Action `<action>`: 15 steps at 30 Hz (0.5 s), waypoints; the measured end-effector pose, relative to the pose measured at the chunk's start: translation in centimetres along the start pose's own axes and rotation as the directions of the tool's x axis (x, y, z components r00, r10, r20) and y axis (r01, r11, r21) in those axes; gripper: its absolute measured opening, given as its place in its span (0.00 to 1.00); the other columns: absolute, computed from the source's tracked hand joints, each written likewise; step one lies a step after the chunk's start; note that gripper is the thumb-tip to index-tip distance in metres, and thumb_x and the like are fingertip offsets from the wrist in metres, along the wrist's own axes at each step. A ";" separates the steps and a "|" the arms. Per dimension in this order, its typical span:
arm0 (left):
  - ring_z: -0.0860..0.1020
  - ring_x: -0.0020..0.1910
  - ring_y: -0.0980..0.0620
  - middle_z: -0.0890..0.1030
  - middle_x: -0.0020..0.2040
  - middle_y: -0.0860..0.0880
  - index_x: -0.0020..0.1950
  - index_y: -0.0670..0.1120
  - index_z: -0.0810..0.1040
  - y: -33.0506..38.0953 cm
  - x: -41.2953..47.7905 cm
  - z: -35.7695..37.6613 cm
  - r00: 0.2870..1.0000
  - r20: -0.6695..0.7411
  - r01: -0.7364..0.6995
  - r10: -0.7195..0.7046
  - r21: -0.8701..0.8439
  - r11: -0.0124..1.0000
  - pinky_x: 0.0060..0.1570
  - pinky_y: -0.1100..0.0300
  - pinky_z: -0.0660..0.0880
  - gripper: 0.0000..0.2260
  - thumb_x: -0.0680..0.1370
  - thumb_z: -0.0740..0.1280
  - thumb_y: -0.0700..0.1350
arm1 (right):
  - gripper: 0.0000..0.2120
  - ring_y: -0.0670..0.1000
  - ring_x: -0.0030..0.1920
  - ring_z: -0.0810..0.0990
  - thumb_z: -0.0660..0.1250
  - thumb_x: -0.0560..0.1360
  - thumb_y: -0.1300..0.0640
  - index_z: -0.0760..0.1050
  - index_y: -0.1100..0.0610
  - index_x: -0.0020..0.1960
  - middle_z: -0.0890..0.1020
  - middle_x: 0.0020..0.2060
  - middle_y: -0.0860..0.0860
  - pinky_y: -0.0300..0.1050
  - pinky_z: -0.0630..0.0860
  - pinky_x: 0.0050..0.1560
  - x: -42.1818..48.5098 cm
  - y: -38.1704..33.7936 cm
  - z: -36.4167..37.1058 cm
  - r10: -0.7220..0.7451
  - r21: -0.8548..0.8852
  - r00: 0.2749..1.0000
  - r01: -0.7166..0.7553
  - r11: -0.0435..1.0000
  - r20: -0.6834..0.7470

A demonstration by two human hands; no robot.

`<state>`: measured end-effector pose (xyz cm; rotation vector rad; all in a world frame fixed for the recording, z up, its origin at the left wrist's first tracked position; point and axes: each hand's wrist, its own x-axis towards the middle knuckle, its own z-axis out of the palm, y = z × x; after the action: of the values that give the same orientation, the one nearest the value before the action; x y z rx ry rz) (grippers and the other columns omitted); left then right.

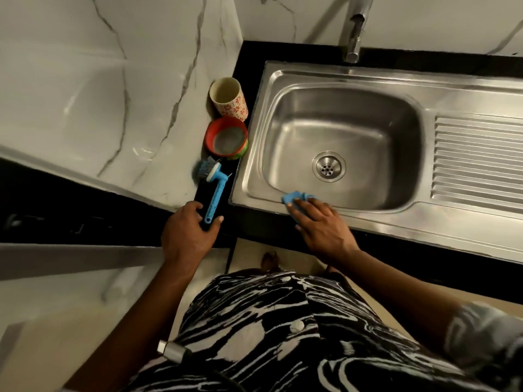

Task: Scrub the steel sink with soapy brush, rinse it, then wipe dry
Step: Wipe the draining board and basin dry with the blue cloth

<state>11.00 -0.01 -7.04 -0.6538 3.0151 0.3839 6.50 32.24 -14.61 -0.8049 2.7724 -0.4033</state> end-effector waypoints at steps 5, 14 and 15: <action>0.76 0.43 0.54 0.80 0.47 0.53 0.62 0.47 0.80 -1.3 -0.9 -0.7 1.000 -0.012 0.027 -0.028 -0.038 0.999 0.40 0.57 0.70 0.24 0.75 0.76 0.62 | 0.28 0.59 0.82 0.54 0.52 0.85 0.45 0.52 0.46 0.83 0.59 0.82 0.50 0.59 0.56 0.79 6.3 -6.0 0.8 -0.085 0.020 0.994 0.084 0.996 0.068; 0.76 0.44 0.54 0.78 0.48 0.54 0.64 0.48 0.80 -2.1 -0.3 -1.2 0.999 0.026 -0.034 0.037 -0.125 0.992 0.40 0.58 0.70 0.25 0.75 0.74 0.64 | 0.29 0.60 0.82 0.45 0.50 0.85 0.49 0.48 0.47 0.84 0.48 0.83 0.52 0.60 0.52 0.79 10.4 -11.2 1.3 0.145 0.059 0.987 -0.149 0.987 0.072; 0.76 0.45 0.54 0.78 0.48 0.55 0.64 0.49 0.80 -2.1 -0.2 -1.1 0.998 0.034 -0.044 0.049 -0.132 0.990 0.40 0.58 0.71 0.25 0.75 0.74 0.64 | 0.28 0.61 0.82 0.47 0.51 0.86 0.48 0.49 0.47 0.84 0.50 0.83 0.52 0.60 0.54 0.79 11.0 -11.3 1.1 0.166 0.095 0.984 -0.171 0.981 0.067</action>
<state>12.06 -2.07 -6.45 -0.5775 2.9934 0.5945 3.27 16.86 -13.50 -0.5444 2.7143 -0.4753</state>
